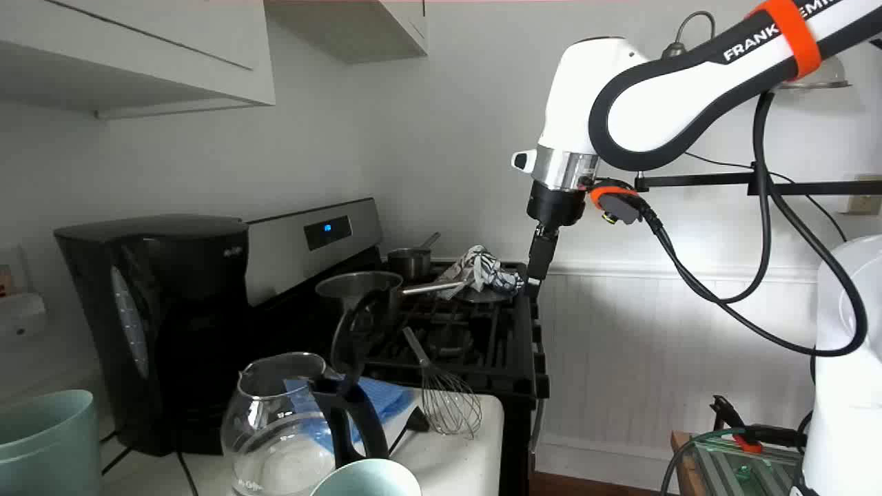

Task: Pour the water in the cup into the kettle

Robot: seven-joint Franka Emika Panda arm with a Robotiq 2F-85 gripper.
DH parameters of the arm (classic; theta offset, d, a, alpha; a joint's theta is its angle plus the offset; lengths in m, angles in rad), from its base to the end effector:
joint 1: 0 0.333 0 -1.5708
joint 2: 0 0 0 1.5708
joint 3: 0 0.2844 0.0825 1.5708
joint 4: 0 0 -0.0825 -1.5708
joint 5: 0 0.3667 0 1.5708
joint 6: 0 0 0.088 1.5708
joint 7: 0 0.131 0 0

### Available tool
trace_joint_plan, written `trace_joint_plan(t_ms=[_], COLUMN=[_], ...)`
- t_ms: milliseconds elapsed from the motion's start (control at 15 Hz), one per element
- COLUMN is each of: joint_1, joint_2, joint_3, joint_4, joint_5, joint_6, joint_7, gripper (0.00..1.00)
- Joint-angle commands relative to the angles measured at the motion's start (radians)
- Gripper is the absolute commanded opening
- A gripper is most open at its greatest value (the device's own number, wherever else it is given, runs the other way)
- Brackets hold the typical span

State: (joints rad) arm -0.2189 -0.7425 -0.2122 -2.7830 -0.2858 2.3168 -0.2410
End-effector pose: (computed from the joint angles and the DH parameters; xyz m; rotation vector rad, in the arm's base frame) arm 0.3226 -0.1488 0.3990 2.9505 0.0166 0.3454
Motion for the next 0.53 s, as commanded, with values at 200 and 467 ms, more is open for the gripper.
trace_joint_plan(t_ms=[200, 467], joint_1=[-0.002, 0.015], joint_2=[0.005, 0.014], joint_3=[0.004, 0.007], joint_4=[-0.006, 0.004], joint_5=[0.004, 0.034], joint_6=[-0.005, -0.036], joint_7=[-0.002, 0.01], gripper=[1.0, 1.0])
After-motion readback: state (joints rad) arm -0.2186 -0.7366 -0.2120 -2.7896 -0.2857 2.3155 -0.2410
